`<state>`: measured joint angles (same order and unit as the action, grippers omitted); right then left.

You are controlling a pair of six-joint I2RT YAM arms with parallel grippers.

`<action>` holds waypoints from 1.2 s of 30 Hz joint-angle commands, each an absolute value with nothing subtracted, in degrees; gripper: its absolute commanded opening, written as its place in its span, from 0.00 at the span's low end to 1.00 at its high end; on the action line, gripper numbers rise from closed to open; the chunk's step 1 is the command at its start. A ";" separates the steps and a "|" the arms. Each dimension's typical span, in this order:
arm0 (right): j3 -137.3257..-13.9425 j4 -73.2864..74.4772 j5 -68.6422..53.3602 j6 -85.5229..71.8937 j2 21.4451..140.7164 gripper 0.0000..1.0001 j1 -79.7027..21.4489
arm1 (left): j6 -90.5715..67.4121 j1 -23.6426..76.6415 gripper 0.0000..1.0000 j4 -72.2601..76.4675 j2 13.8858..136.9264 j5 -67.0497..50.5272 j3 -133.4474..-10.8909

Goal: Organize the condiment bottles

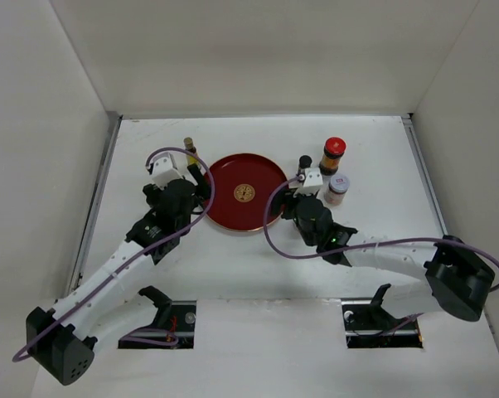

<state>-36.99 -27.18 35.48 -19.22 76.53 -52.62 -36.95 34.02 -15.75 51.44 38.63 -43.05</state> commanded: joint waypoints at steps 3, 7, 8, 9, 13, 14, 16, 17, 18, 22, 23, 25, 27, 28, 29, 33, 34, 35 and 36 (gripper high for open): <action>-35.78 -32.17 34.02 -18.02 70.50 0.65 -52.61 | -37.01 30.54 1.00 -9.50 55.98 33.84 -47.54; -34.89 -31.03 31.91 -18.28 68.29 0.37 -51.02 | -32.97 26.69 1.00 -7.65 62.21 34.80 -53.86; -35.07 -30.42 31.90 -18.37 68.03 0.33 -51.02 | -32.44 25.63 1.00 -7.65 63.01 34.98 -55.53; -35.33 -29.71 31.90 -18.46 68.03 0.30 -51.02 | -32.00 24.84 1.00 -7.04 63.71 34.28 -57.03; -36.03 -28.74 32.17 -18.46 69.08 0.30 -50.93 | -30.06 20.89 1.00 -3.52 67.23 30.25 -63.09; -36.12 -28.74 32.34 -18.46 69.60 0.32 -50.93 | -29.71 19.65 1.00 -3.08 68.45 28.84 -64.50; -36.30 -28.65 32.69 -18.37 70.13 0.34 -50.93 | -28.57 16.76 0.64 -3.33 71.87 25.86 -68.00; -36.30 -28.65 32.87 -18.28 70.22 0.35 -51.02 | -28.22 15.78 0.39 -3.77 73.03 25.49 -69.16; -36.30 -28.91 32.96 -18.19 70.31 0.36 -51.02 | -28.04 14.73 0.27 -4.91 74.78 25.14 -70.82; -36.04 -29.09 33.13 -18.19 69.87 0.43 -51.11 | -26.55 13.67 0.44 -11.77 83.56 21.63 -79.44; -35.86 -29.27 33.13 -18.19 69.79 0.46 -51.02 | -26.02 13.75 0.51 -12.73 85.41 21.19 -81.11; -35.68 -29.44 32.96 -18.19 69.87 0.49 -50.93 | -24.53 13.75 0.55 -13.88 88.58 21.71 -83.49; -35.68 -29.53 32.96 -18.11 70.13 0.52 -50.93 | -24.26 13.67 0.58 -14.24 91.74 21.36 -85.07; -35.77 -29.53 32.87 -18.11 70.31 0.55 -50.93 | -24.34 13.58 0.58 -14.93 93.24 21.27 -85.77; -35.86 -29.53 32.87 -18.02 70.57 0.57 -50.93 | -24.17 13.49 0.57 -15.55 94.47 21.70 -86.39; -36.04 -29.53 32.61 -17.93 71.19 0.66 -51.02 | -23.64 13.84 0.53 -15.91 97.29 22.58 -86.75; -36.12 -29.53 32.52 -18.02 71.28 0.68 -51.11 | -23.47 13.84 0.51 -15.73 97.64 23.37 -86.66; -36.12 -29.62 32.43 -18.02 71.28 0.69 -51.11 | -23.12 13.93 0.49 -15.12 97.91 24.51 -86.31; -36.12 -29.79 32.34 -17.84 71.19 0.70 -51.11 | -22.59 14.19 0.47 -14.60 98.43 25.74 -86.22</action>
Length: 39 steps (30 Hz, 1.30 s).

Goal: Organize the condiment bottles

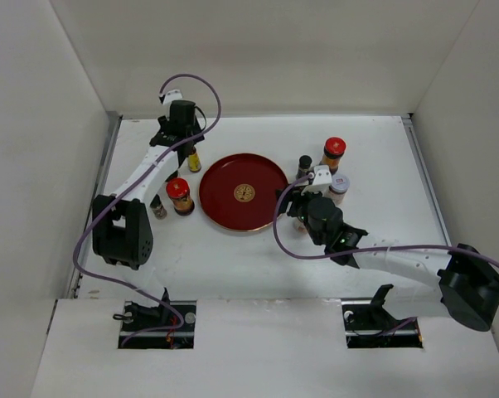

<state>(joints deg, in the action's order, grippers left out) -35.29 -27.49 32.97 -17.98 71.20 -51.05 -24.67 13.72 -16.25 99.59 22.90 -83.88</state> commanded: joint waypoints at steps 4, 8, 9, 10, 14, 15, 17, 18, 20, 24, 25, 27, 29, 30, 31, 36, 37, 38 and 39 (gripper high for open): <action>-35.69 -30.06 32.34 -17.58 70.40 0.72 -51.19 | -20.83 14.54 0.46 -14.24 101.51 27.69 -87.19; -35.42 -30.06 32.34 -17.67 69.87 0.72 -51.02 | -21.45 14.02 0.46 -13.89 103.18 27.51 -87.54; -35.42 -30.06 32.26 -17.67 69.87 0.72 -51.02 | -21.27 14.02 0.46 -13.97 103.53 27.51 -87.89; -35.51 -30.06 32.17 -17.67 70.05 0.72 -51.11 | -21.10 14.10 0.46 -14.06 103.97 27.51 -88.06; -35.68 -30.06 31.99 -17.32 70.75 0.72 -51.19 | -21.36 14.02 0.46 -13.98 104.76 27.25 -88.24; -35.68 -30.06 31.73 -17.31 70.75 0.72 -51.19 | -21.53 14.02 0.45 -13.97 104.94 27.16 -88.24; -35.60 -30.41 31.47 -17.31 70.75 0.72 -51.19 | -21.71 13.93 0.43 -13.97 105.12 26.72 -88.24; -35.60 -30.50 31.46 -17.31 70.75 0.72 -51.19 | -21.80 13.75 0.41 -13.97 105.20 26.46 -88.24; -35.60 -30.50 31.46 -17.14 70.84 0.72 -51.11 | -21.97 13.67 0.38 -13.97 105.38 26.28 -88.24; -35.25 -30.50 31.46 -17.05 70.14 0.72 -50.93 | -22.59 13.67 0.27 -13.89 105.47 26.63 -88.07; -35.07 -30.50 31.46 -17.05 69.79 0.72 -50.93 | -22.76 13.67 0.24 -13.71 105.29 26.72 -88.07; -34.89 -30.59 31.46 -17.05 69.09 0.72 -50.67 | -22.85 13.67 0.18 -13.54 104.07 26.81 -87.98; -34.80 -30.59 31.46 -17.14 68.82 0.72 -50.67 | -22.94 13.75 0.17 -13.45 102.14 27.07 -87.98; -34.80 -30.59 31.46 -17.14 68.73 0.72 -50.67 | -23.03 13.75 0.17 -13.27 101.00 27.24 -87.98; -34.80 -30.59 31.46 -17.14 68.73 0.72 -50.67 | -23.11 13.75 0.17 -13.01 99.86 27.59 -87.98; -34.89 -30.59 31.46 -17.05 69.08 0.73 -50.76 | -23.12 14.02 0.17 -12.22 94.84 28.22 -88.15; -34.89 -30.59 31.46 -17.05 69.08 0.73 -50.76 | -23.12 14.19 0.17 -12.22 94.14 28.13 -88.24; -34.89 -30.59 31.46 -17.14 69.00 0.73 -50.67 | -23.12 14.37 0.17 -12.22 93.52 27.95 -88.33; -34.81 -30.59 31.46 -17.31 68.99 0.73 -50.67 | -23.12 14.72 0.17 -12.22 93.08 27.78 -88.33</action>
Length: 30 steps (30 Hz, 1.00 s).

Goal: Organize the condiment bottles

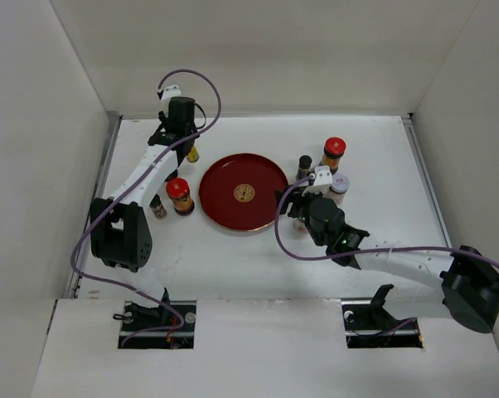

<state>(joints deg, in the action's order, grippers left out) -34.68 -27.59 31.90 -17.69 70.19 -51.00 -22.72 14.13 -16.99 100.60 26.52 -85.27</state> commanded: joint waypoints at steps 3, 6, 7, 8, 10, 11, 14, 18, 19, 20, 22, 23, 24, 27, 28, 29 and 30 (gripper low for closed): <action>-34.80 -30.59 31.73 -17.49 69.08 0.73 -50.49 | -24.17 16.38 0.17 -12.04 91.41 26.55 -87.37; -34.80 -30.59 31.90 -17.58 69.43 0.74 -50.23 | -25.40 18.67 0.17 -10.73 89.65 25.32 -84.91; -34.80 -30.59 31.90 -17.67 69.52 0.74 -50.23 | -25.49 19.55 0.17 -10.03 89.21 25.05 -84.03; -34.80 -30.59 31.90 -17.67 69.61 0.75 -50.23 | -25.58 20.34 0.17 -9.32 88.95 24.87 -83.33; -34.89 -30.59 31.90 -17.67 69.87 0.75 -50.23 | -25.49 22.01 0.17 -8.79 89.29 24.70 -82.71; -34.89 -30.59 31.82 -17.67 69.96 0.75 -50.23 | -25.49 22.62 0.17 -8.62 89.64 24.70 -82.62; -34.89 -30.59 31.82 -17.67 70.05 0.75 -50.23 | -25.31 24.12 0.17 -7.74 91.23 24.78 -82.53; -34.89 -30.59 31.90 -17.67 70.05 0.75 -50.23 | -24.70 25.53 0.17 -6.51 93.68 24.79 -82.62; -34.89 -30.59 31.90 -17.75 70.05 0.75 -50.23 | -24.52 25.88 0.17 -6.42 94.30 24.79 -82.62; -34.89 -30.59 31.90 -17.75 70.05 0.75 -50.23 | -24.26 26.14 0.17 -6.15 94.92 24.96 -82.70; -34.89 -30.67 31.90 -17.75 70.14 0.75 -50.23 | -23.56 26.50 0.17 -5.63 96.23 25.22 -82.71; -34.89 -30.67 31.90 -17.75 70.14 0.75 -50.23 | -23.12 26.58 0.17 -5.36 96.94 25.49 -82.79; -34.89 -30.76 31.82 -17.75 70.14 0.75 -50.23 | -22.77 26.59 0.17 -5.19 97.64 25.92 -82.88; -34.72 -30.76 31.82 -17.75 69.87 0.75 -50.23 | -21.71 26.76 0.17 -4.92 99.40 26.54 -83.23; -34.63 -30.76 31.90 -17.75 69.70 0.75 -50.05 | -21.45 26.76 0.17 -4.83 99.93 26.72 -83.23; -34.54 -30.76 31.73 -17.75 69.44 0.75 -49.88 | -21.18 26.85 0.17 -4.66 100.37 26.98 -83.23; -34.45 -30.76 31.73 -17.84 69.35 0.75 -49.88 | -21.01 26.85 0.17 -4.57 100.81 27.16 -83.23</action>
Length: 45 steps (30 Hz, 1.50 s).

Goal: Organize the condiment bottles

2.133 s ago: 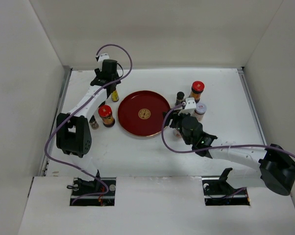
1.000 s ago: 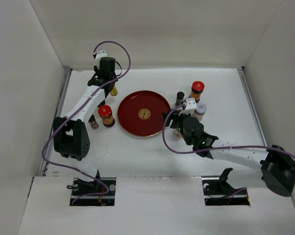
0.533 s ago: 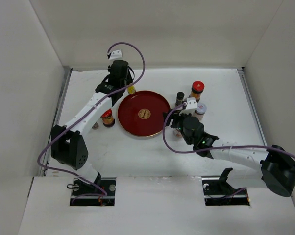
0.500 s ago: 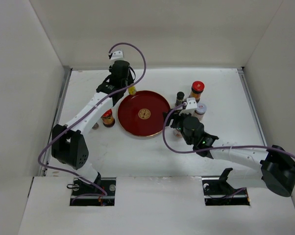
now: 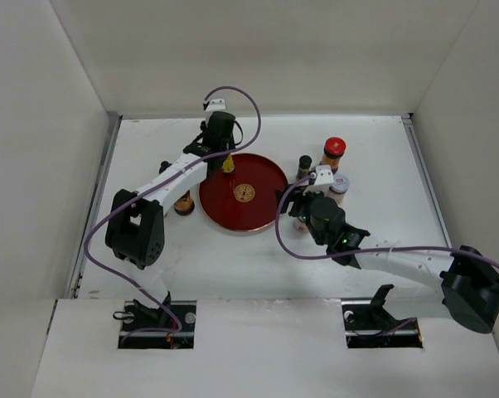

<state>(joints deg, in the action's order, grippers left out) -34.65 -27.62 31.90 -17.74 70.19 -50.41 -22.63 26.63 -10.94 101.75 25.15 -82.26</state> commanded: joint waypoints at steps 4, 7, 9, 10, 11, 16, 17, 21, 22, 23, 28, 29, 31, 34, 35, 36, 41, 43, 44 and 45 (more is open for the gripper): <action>-34.37 -30.76 31.81 -17.75 69.08 0.75 -49.88 | -20.48 27.46 0.22 -3.78 102.30 28.21 -82.79; -33.93 -30.76 31.73 -17.84 67.68 0.75 -49.79 | -19.60 28.08 0.34 -3.17 103.09 29.44 -82.62; -33.66 -30.76 31.82 -17.93 66.80 0.75 -49.79 | -19.42 28.34 0.43 -2.99 103.18 30.23 -82.27; -33.58 -30.76 31.82 -17.93 66.54 0.75 -49.79 | -19.34 28.43 0.46 -2.99 103.18 30.23 -82.18; -33.49 -30.76 31.82 -17.93 66.45 0.75 -49.79 | -19.34 28.43 0.50 -2.99 103.18 30.23 -82.09; -33.49 -30.76 31.90 -17.93 66.44 0.76 -49.70 | -19.34 28.87 0.62 -3.08 101.34 31.29 -81.56; -33.49 -30.76 31.82 -17.93 66.53 0.76 -49.70 | -19.25 28.96 0.63 -3.08 100.38 31.46 -81.30; -33.57 -30.76 31.73 -17.93 66.80 0.76 -49.70 | -19.86 29.31 0.68 -2.99 93.97 31.99 -79.11; -33.57 -30.76 31.73 -17.93 66.71 0.76 -49.70 | -20.30 29.31 0.68 -2.90 91.61 32.08 -77.97; -33.57 -30.76 31.73 -17.93 66.62 0.76 -49.70 | -20.91 29.40 0.68 -2.73 89.06 32.08 -76.31; -33.57 -30.67 31.82 -17.93 66.27 0.76 -49.79 | -25.49 29.57 0.58 -3.60 73.94 32.34 -62.61; -33.57 -30.67 31.82 -17.93 66.18 0.76 -49.88 | -25.75 29.49 0.58 -4.39 71.22 32.87 -59.79; -33.66 -30.67 31.82 -17.84 66.36 0.76 -49.88 | -26.10 29.13 0.58 -6.67 65.86 35.06 -54.60; -33.92 -30.67 31.90 -17.58 66.97 0.76 -49.96 | -26.63 29.75 0.62 -8.52 57.94 40.06 -48.97; -34.10 -30.59 31.90 -17.58 67.32 0.76 -49.96 | -26.89 30.18 0.64 -9.31 55.92 41.47 -48.00; -34.10 -30.59 31.90 -17.58 67.50 0.76 -49.96 | -27.16 30.45 0.67 -10.27 54.51 42.18 -47.47; -34.37 -30.59 31.90 -17.31 68.47 0.78 -49.96 | -29.26 29.58 0.78 -13.53 54.05 40.61 -45.80; -34.45 -30.67 31.64 -17.40 68.73 0.79 -49.96 | -29.97 28.96 0.80 -13.01 55.54 39.91 -45.00; -34.45 -30.76 31.47 -17.49 68.90 0.79 -49.96 | -30.41 28.61 0.80 -12.92 56.50 39.55 -44.91; -34.54 -30.76 31.46 -17.49 69.17 0.81 -49.96 | -30.76 28.35 0.80 -12.83 57.47 39.64 -44.65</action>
